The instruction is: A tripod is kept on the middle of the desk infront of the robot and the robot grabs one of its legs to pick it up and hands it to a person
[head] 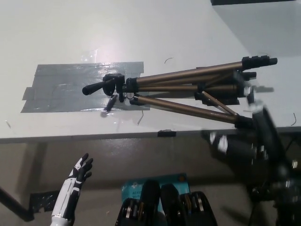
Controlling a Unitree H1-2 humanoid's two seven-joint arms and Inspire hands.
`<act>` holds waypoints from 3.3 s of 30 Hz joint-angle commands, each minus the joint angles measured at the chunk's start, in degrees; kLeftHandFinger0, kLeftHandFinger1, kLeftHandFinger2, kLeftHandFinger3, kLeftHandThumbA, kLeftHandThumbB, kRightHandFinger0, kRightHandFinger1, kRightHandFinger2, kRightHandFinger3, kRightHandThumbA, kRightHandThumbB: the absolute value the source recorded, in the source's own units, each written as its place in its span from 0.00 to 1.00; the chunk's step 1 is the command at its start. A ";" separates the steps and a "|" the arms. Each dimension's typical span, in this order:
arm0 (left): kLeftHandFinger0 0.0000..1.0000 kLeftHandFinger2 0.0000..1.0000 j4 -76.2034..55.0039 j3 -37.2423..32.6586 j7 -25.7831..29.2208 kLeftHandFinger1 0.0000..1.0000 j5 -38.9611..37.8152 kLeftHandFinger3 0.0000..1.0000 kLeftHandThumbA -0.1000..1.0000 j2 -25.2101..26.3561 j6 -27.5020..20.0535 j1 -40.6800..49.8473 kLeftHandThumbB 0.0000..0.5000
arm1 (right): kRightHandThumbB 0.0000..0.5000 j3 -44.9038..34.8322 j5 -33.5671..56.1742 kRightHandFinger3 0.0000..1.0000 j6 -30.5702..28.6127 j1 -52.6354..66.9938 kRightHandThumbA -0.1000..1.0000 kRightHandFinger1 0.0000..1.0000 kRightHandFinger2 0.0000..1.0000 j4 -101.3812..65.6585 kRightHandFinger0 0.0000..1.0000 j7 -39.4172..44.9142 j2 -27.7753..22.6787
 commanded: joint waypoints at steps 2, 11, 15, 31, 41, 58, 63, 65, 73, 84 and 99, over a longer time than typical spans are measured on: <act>1.00 1.00 -1.93 -0.05 -0.44 1.00 -0.05 1.00 1.00 0.40 -2.51 0.43 0.15 | 0.73 1.70 -23.99 1.00 6.99 -13.47 0.94 1.00 1.00 3.61 1.00 -0.86 -4.71; 1.00 1.00 -2.79 0.06 -0.43 1.00 -0.13 1.00 1.00 0.30 -1.05 -0.17 0.16 | 0.82 7.88 -34.06 1.00 11.45 -23.08 0.97 1.00 1.00 16.25 1.00 -3.34 -4.44; 1.00 1.00 -2.55 -0.06 -0.66 1.00 -0.19 1.00 1.00 0.53 -1.71 0.11 0.13 | 0.85 10.47 -36.62 1.00 13.35 -24.80 1.00 1.00 1.00 19.55 1.00 -1.91 -4.65; 1.00 1.00 -2.00 -0.05 -0.69 1.00 -0.38 1.00 1.00 0.30 -2.62 -0.51 0.17 | 0.91 15.60 -38.67 1.00 15.19 -32.94 1.00 1.00 1.00 34.56 1.00 -5.55 -4.40; 1.00 1.00 -2.49 -0.18 -1.47 1.00 -0.62 1.00 1.00 0.55 -2.31 -0.63 0.17 | 0.92 17.29 -39.65 1.00 14.26 -35.94 1.00 1.00 1.00 42.84 1.00 -10.55 -4.43; 1.00 1.00 -2.97 -0.12 -1.98 1.00 -0.31 1.00 1.00 1.14 -1.34 -2.02 0.22 | 0.95 14.81 -33.03 1.00 12.55 -32.73 1.00 1.00 1.00 30.05 1.00 -2.34 -6.39; 1.00 1.00 -3.04 -0.12 -2.09 1.00 -0.27 1.00 1.00 1.30 -0.67 -2.43 0.17 | 0.97 14.19 -30.83 1.00 12.36 -32.14 1.00 1.00 1.00 24.71 1.00 1.08 -6.83; 1.00 1.00 -3.23 -0.30 -2.27 1.00 -0.40 1.00 1.00 1.25 -0.70 -2.00 0.20 | 0.98 14.50 -30.84 1.00 12.68 -31.59 1.00 1.00 1.00 25.07 1.00 1.93 -6.93; 1.00 1.00 -2.45 -0.15 -2.20 1.00 -0.35 1.00 1.00 1.35 -1.77 -2.55 0.19 | 1.00 15.35 -31.70 1.00 12.95 -32.17 1.00 1.00 1.00 29.86 1.00 2.76 -7.10; 1.00 1.00 -3.06 -0.02 -2.66 1.00 -0.80 1.00 1.00 1.28 -0.34 -2.98 0.16 | 0.97 16.86 -32.21 1.00 12.05 -35.19 1.00 1.00 1.00 44.15 1.00 0.79 -7.04; 1.00 1.00 -2.62 -0.21 -2.64 1.00 -0.37 1.00 1.00 1.42 -1.32 -3.23 0.15 | 0.74 15.32 -32.00 1.00 7.98 -38.01 0.93 1.00 1.00 47.54 1.00 -11.18 -5.57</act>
